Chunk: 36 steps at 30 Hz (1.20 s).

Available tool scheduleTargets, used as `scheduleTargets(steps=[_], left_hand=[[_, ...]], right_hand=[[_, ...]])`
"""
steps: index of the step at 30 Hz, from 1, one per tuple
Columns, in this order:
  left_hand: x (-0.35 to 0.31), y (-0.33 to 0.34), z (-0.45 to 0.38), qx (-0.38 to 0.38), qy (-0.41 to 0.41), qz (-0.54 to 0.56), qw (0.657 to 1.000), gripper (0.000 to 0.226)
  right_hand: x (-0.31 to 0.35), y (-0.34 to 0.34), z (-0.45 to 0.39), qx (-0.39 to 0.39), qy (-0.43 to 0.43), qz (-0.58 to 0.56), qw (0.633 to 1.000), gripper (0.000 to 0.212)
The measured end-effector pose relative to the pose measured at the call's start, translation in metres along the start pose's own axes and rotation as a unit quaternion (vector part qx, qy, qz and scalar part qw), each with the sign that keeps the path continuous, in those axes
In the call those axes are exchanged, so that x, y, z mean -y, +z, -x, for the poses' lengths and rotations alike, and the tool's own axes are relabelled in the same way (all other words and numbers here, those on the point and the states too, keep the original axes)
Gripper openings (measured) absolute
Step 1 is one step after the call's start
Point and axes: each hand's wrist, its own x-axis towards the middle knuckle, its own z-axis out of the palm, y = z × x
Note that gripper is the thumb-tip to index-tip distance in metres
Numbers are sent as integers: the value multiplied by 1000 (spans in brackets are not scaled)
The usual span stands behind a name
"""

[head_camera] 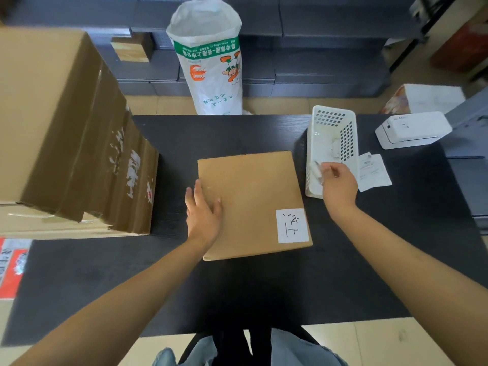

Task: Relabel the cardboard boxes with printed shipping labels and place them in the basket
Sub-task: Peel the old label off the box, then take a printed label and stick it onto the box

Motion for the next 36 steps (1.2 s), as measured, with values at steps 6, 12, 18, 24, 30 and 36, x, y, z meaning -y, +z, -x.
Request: scheduleTargets(steps=[6,12,18,24,30,36], left_hand=[[-5,-2,-1,26,8,20,999,69],[-6,-9,-8,48,10,18,999,71],[-12,-11,-15,52,10,21,998,70],[-14,-11,-15,44,10,5,999,70],[-19,-14,-14,32,6,-32,999,66],[-32,-22,-8,-10,184,-284,941,61]], right_hand=[[-23,-34,-48,5,-13,169,986,28],[-32,-30,-59,109,-36,366,923,28],[-28,-21,-56,81,-82,408,906,14],[-25,-19,-51,76,-89,384,916,22],[-11,-9,-28,69,-139,354,922,19],[11,10,-2,92,-155,293,939,18]])
